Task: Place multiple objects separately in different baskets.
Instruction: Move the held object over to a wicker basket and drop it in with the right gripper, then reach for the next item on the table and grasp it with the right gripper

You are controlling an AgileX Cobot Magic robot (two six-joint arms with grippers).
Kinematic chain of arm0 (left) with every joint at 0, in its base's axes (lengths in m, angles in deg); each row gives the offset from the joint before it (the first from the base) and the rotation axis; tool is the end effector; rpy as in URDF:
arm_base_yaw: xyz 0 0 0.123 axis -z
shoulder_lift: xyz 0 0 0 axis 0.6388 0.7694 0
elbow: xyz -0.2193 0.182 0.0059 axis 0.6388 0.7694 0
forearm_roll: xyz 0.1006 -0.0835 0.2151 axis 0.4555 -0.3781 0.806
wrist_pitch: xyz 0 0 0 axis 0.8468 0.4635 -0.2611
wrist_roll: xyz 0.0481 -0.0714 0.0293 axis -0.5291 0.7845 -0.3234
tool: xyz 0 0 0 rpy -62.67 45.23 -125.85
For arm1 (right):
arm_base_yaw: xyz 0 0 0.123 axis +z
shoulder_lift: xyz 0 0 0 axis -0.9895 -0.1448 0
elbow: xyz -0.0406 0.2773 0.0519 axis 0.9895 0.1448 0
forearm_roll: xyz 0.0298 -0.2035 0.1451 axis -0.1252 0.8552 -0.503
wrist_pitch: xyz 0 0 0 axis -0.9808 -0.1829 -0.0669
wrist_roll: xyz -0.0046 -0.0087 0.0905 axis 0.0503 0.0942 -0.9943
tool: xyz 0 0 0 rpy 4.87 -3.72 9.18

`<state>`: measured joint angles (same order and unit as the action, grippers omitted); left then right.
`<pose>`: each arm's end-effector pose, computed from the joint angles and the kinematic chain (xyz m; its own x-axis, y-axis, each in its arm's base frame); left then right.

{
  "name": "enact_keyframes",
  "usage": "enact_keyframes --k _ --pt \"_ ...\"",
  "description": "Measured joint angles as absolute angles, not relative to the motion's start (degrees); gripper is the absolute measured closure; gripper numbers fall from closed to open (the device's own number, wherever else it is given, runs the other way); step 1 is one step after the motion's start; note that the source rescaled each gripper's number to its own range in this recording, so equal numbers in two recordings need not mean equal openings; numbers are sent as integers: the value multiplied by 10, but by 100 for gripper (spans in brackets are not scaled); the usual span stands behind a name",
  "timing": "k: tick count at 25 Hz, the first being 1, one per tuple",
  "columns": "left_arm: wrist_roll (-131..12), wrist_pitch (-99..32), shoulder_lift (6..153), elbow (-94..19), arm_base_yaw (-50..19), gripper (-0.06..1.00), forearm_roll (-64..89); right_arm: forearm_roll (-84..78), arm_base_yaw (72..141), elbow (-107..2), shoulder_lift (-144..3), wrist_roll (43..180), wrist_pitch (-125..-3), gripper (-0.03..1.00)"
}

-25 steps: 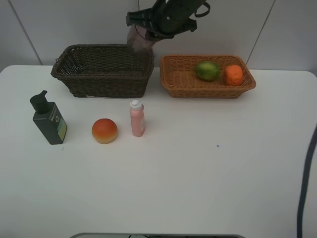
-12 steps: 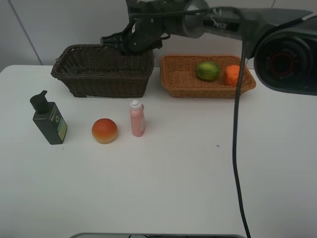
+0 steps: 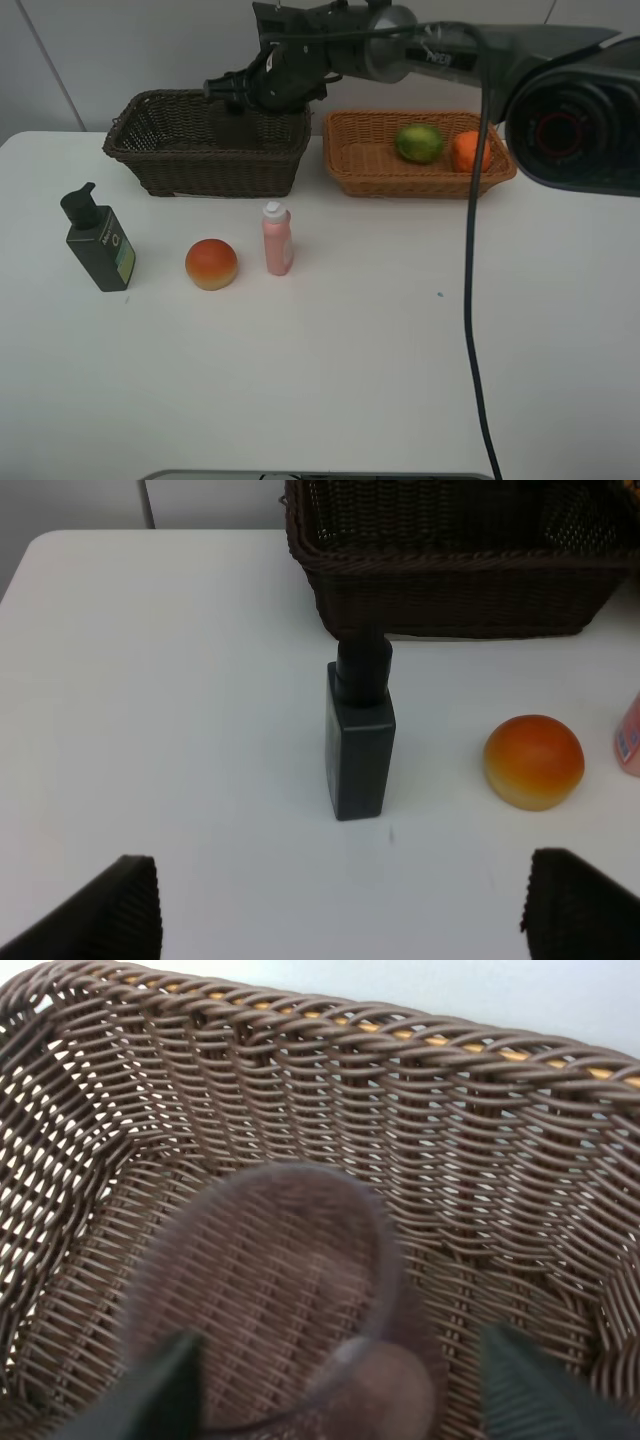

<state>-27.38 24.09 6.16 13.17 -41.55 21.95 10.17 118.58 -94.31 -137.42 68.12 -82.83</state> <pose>-0.0069 -0.0061 0.2783 -0.4489 -0.0151 -0.8935 0.0250 0.9993 -0.0294 0.4501 0.3326 0.1804 -0.6545 -0.1592 -0.7391 -0.4123 0.8946 0.1724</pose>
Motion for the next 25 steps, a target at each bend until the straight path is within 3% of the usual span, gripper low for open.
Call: enact_keyframes --k 3,5,13,25 --pt "-274 241 62 132 -416 6 219 102 1186 -944 -1374 681 -831 21" --pt "-274 241 62 132 -416 6 219 102 1186 -944 -1374 681 -832 19" --pt "-274 241 62 132 -416 6 219 102 1186 -944 -1329 682 -905 17" --pt "-274 241 62 132 -416 6 219 142 1204 -941 -1234 864 -1196 17"
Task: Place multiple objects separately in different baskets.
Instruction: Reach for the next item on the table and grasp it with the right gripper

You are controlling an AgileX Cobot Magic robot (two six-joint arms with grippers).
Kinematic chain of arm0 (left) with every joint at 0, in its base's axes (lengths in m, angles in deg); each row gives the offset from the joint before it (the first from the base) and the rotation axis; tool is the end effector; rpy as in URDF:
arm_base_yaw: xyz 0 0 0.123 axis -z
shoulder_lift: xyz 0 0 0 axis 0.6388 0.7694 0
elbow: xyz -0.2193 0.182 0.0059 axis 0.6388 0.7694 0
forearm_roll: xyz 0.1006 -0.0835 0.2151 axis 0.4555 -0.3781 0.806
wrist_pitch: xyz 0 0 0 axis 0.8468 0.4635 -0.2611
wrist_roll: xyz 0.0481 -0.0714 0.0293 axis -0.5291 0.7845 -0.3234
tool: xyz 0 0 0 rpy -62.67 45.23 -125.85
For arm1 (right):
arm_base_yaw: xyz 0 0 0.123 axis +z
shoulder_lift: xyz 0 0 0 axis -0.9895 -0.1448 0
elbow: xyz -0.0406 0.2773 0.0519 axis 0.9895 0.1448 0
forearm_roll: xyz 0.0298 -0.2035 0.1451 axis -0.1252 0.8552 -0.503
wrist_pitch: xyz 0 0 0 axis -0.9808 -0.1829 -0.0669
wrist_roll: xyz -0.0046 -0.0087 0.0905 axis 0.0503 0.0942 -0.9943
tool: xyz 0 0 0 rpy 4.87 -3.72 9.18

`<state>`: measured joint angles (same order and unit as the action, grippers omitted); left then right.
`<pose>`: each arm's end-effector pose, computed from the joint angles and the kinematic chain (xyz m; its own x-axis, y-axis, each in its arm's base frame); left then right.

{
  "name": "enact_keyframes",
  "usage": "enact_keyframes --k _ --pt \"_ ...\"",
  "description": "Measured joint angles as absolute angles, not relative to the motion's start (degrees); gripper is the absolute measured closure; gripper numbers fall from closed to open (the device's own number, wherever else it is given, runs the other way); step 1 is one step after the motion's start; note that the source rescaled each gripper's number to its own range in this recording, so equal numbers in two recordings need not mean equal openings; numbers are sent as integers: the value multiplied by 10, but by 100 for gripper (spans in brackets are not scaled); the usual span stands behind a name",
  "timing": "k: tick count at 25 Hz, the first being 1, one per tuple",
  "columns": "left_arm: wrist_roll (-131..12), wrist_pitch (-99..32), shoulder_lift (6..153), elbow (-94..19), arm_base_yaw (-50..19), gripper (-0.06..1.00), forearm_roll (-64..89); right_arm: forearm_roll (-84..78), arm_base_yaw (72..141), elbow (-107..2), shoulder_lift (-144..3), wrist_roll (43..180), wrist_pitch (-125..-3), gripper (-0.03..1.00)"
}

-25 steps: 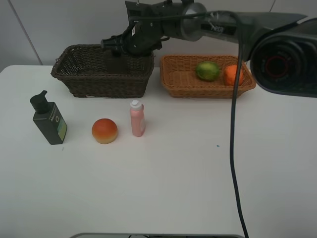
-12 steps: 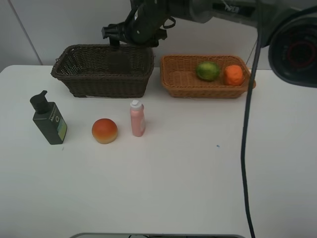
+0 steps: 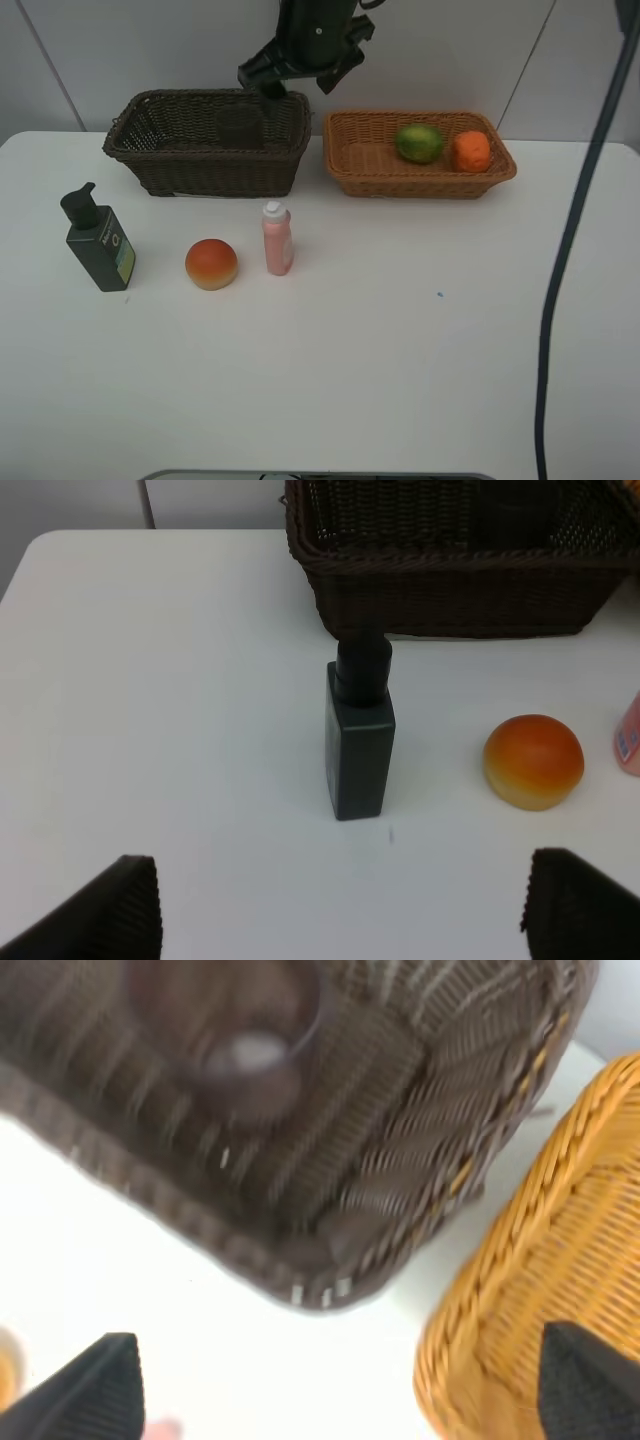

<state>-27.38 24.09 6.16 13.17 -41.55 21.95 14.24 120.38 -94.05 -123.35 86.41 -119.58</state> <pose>-0.0069 -0.0061 0.2783 -0.4489 -0.0151 -0.8935 0.0250 0.9993 -0.0294 0.3896 0.2942 0.2740 -0.6774 -0.5876 -0.4424 -0.5885 0.7938 -0.1532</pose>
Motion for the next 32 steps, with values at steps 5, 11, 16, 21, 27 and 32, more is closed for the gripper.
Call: enact_keyframes --k 5,11,16,21,27,32 --pt "-274 241 62 132 -416 6 219 87 1229 -901 -1193 1079 -1248 17" --pt "-274 241 62 132 -416 6 219 59 1258 -857 -1185 1198 -1249 17" --pt "-274 241 62 132 -416 6 219 63 1277 -816 -1185 1315 -1249 17" --pt "-274 241 62 132 -416 6 219 79 1285 -803 -1185 1448 -1244 17" --pt "-274 241 62 132 -416 6 219 89 1288 -803 -1185 1544 -1208 17" --pt "-274 241 62 132 -416 6 219 103 1288 -802 -1190 1621 -1204 17"
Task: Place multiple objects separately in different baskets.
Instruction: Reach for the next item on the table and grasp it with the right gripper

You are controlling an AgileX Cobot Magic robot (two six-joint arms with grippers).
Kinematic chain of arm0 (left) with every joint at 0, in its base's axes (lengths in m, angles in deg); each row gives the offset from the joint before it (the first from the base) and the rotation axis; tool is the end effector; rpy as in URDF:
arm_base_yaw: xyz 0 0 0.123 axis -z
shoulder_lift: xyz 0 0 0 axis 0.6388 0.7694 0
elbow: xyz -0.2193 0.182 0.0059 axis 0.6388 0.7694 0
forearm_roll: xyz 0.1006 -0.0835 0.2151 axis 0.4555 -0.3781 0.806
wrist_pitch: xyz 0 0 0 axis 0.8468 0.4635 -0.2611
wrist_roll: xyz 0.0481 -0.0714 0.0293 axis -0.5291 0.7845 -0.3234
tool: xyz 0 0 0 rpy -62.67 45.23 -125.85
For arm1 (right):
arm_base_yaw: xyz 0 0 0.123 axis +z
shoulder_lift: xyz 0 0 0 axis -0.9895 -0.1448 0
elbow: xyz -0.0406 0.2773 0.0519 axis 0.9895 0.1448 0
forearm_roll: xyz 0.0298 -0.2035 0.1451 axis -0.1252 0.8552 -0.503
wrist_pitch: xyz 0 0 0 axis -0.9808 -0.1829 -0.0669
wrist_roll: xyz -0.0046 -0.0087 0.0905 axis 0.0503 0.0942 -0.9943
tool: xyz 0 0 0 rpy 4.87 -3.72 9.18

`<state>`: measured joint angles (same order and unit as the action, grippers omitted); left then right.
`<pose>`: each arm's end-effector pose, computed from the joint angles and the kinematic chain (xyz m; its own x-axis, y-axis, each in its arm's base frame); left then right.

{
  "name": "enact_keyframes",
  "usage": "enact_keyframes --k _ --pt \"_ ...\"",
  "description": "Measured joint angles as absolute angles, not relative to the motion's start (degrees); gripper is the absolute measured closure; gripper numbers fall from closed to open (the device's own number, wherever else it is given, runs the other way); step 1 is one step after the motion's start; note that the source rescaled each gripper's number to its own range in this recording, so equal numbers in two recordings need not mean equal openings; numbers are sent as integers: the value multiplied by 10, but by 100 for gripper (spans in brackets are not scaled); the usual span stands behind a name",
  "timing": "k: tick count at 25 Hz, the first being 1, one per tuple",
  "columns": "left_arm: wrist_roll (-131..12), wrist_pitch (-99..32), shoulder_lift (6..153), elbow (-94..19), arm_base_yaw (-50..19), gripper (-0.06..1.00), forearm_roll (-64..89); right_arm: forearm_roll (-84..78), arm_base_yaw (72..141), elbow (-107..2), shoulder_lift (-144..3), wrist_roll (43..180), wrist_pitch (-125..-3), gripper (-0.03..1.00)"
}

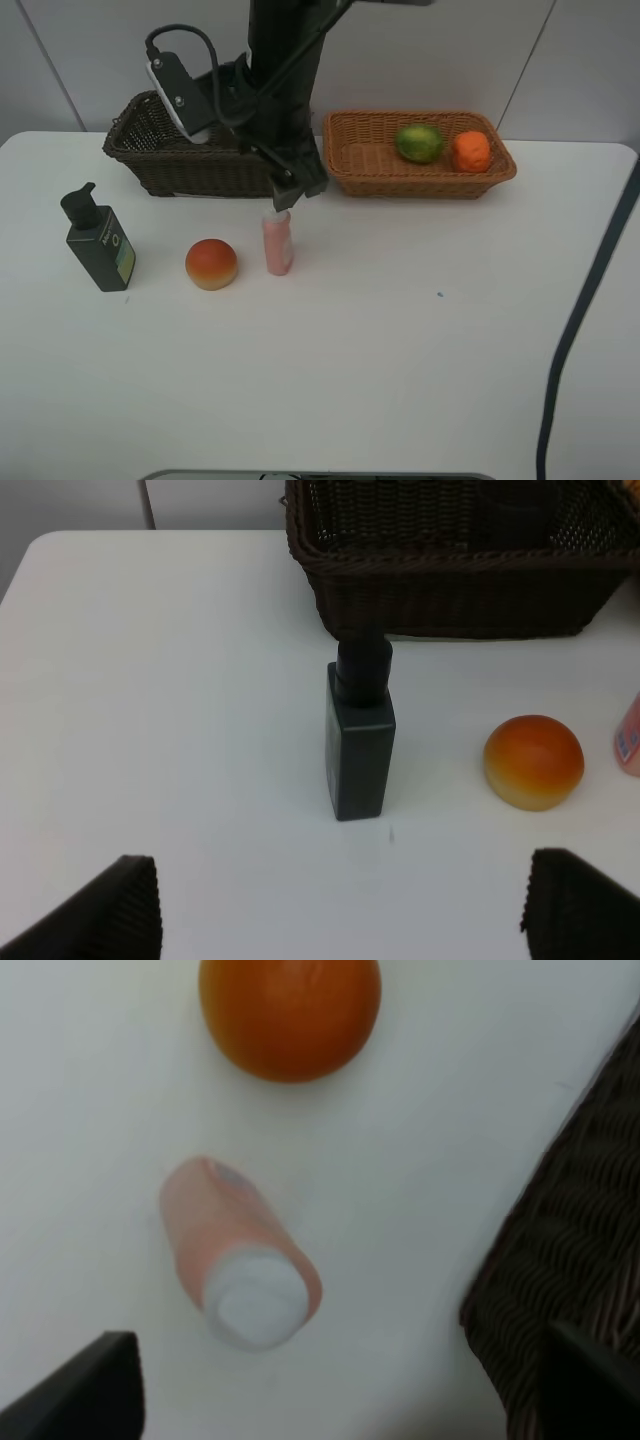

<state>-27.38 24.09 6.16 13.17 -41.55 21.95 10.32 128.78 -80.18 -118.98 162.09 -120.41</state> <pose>-0.0069 -0.0061 0.2783 -0.4489 -0.0151 -0.8935 0.0250 0.9993 -0.0294 0.3175 0.3292 0.2401 0.5314 -0.8469 0.0197 -0.8076 -0.5135 -0.2898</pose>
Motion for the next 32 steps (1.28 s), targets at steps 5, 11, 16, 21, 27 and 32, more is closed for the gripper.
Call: enact_keyframes --k 5,11,16,21,27,32 --pt "-274 241 62 132 -416 6 219 101 1288 -800 -1205 1679 -1219 17" --pt "-274 241 62 132 -416 6 219 100 1288 -800 -1217 1737 -1220 17" --pt "-274 241 62 132 -416 6 219 104 1288 -800 -1224 1762 -1215 17" --pt "-274 241 62 132 -416 6 219 109 1288 -800 -1248 1765 -1206 18" --pt "-274 241 62 132 -416 6 219 129 1288 -800 -1262 1765 -1192 24" --pt "-274 241 62 132 -416 6 219 116 1286 -800 -1276 1765 -1189 24"
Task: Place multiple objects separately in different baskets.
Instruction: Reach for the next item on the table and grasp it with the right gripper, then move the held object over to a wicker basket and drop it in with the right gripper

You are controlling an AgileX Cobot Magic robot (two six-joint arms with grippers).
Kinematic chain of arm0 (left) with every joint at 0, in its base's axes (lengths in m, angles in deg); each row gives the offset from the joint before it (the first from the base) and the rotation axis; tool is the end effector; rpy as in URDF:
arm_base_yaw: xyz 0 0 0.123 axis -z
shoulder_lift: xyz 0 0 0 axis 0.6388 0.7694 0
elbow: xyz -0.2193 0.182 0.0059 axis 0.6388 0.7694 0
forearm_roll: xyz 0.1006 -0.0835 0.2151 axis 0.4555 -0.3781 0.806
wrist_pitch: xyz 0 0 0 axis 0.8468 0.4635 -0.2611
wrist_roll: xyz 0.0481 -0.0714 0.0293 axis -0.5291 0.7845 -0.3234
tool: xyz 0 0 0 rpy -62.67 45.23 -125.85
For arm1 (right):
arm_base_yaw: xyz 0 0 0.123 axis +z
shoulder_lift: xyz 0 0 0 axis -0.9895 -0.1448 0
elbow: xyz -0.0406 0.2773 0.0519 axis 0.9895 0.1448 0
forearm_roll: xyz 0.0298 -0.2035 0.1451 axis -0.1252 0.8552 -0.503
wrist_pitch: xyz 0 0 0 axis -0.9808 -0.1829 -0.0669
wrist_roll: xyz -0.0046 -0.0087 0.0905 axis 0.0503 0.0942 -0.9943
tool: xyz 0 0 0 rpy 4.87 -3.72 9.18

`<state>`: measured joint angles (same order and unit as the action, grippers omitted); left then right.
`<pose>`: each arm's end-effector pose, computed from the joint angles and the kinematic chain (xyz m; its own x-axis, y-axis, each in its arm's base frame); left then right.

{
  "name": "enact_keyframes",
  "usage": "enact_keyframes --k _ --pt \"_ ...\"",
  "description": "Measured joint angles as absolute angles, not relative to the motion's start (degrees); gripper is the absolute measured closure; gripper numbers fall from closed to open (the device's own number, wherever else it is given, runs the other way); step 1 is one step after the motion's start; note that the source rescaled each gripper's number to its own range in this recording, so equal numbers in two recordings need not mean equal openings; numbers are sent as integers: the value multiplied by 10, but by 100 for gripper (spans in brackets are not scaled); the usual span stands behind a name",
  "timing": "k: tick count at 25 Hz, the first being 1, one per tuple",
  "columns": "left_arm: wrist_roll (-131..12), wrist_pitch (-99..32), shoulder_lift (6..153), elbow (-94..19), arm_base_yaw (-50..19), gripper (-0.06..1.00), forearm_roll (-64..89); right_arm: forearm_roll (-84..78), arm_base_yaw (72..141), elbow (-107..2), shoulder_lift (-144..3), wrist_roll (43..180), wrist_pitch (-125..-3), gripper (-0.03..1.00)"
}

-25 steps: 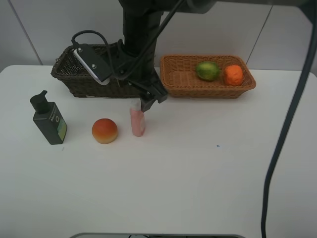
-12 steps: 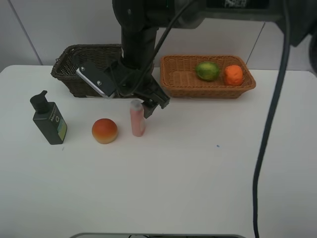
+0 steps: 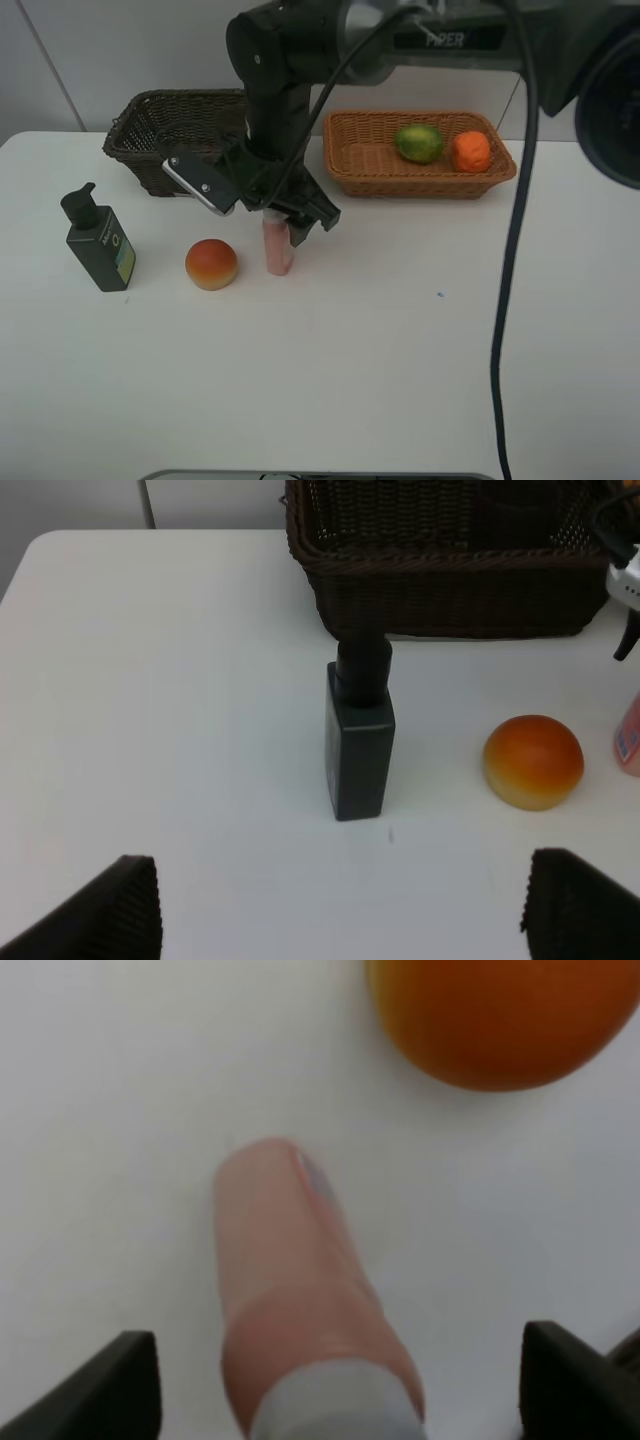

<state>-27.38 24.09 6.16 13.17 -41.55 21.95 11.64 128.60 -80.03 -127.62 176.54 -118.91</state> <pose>-0.0069 -0.0061 0.2783 -0.4489 -0.0151 -0.8935 0.0250 0.9993 -0.0294 0.3297 0.3376 0.1699 0.7268 -0.6772 0.1143 -0.6611 -0.7350 -0.1511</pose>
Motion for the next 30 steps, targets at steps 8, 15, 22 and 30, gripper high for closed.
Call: enact_keyframes --k 8,15,22,30 --pt "-274 241 62 132 -416 6 219 112 1285 -795 -1295 1768 -1164 30" --pt "-274 241 62 132 -416 6 219 113 1285 -759 -1294 1803 -1146 61" --pt "-274 241 62 132 -416 6 219 101 1285 -759 -1293 1793 -1135 71" --pt "-274 241 62 132 -416 6 219 100 1285 -759 -1293 1793 -1134 71"
